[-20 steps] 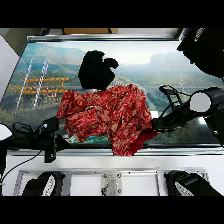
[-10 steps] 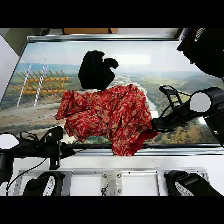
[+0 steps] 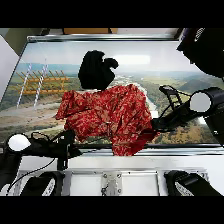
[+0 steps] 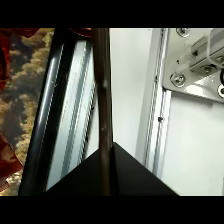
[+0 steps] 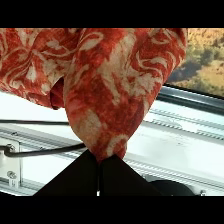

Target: Fold the clothes and pants, and hang the long-sleeved shirts on hangers.

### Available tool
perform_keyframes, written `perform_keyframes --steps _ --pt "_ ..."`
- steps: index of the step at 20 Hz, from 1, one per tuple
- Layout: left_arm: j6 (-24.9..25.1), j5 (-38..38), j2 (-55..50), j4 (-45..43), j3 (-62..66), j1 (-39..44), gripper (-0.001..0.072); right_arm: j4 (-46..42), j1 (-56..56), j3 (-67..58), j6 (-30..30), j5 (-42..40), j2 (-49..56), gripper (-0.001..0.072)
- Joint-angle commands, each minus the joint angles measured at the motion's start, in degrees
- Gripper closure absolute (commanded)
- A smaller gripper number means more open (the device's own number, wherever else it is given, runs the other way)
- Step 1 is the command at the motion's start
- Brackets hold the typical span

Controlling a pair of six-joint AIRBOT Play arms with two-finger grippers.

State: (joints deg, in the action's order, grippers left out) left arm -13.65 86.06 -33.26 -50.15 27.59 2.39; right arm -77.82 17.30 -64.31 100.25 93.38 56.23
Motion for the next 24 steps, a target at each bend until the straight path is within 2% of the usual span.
perform_keyframes --steps 1,7,10,16,24 --pt "-1.4 -3.26 0.07 -0.22 -0.04 1.42 0.0696 0.02 0.04 0.02 0.0 0.0 0.0 0.0704" --pt "-1.38 -5.05 0.07 -0.33 -0.04 1.42 0.0696 0.26 0.0 -0.04 -0.24 -0.79 0.0 0.0704" --pt "-1.31 -6.69 0.07 -0.24 -0.04 1.44 0.0696 -0.26 -0.04 -0.87 -4.55 0.07 -0.02 0.0704" --pt "-1.29 -7.67 0.07 -0.28 -0.02 1.42 0.0696 -8.11 -0.04 -3.3 -4.57 5.97 0.0 0.0705" --pt "0.46 -5.33 0.04 0.85 -0.04 1.44 0.0696 -7.45 0.0 -3.32 -4.98 2.27 0.0 0.0705"
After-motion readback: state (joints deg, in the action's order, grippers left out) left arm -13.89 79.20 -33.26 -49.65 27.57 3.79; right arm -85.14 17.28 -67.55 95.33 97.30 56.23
